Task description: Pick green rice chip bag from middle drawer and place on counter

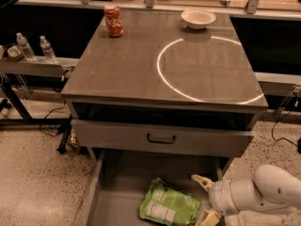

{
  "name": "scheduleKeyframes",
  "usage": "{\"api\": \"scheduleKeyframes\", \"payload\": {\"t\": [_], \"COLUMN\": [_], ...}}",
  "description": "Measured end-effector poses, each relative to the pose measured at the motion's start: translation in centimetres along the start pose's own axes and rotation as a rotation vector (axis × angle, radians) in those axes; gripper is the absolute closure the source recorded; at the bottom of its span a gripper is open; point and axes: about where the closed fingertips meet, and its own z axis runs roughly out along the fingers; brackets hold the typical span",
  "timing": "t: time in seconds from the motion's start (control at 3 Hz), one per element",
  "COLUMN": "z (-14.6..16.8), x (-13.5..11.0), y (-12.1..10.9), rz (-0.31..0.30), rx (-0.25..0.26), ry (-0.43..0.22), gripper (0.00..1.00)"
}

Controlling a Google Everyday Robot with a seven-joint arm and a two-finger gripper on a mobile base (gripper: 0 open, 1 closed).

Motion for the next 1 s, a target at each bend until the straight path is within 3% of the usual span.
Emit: {"api": "scheduleKeyframes", "payload": {"t": [0.33,0.67,1.0], "z": [4.5,8.4,10.7], "x": [1.8,3.9,5.8], "y": [-1.7,-3.2,-5.1], "rz": [0.001,0.006,-0.028], "rx": [0.007,0.019,0.075], "ry": [-0.068,-0.095,-0.067], "gripper": [0.00,0.00,0.00]}}
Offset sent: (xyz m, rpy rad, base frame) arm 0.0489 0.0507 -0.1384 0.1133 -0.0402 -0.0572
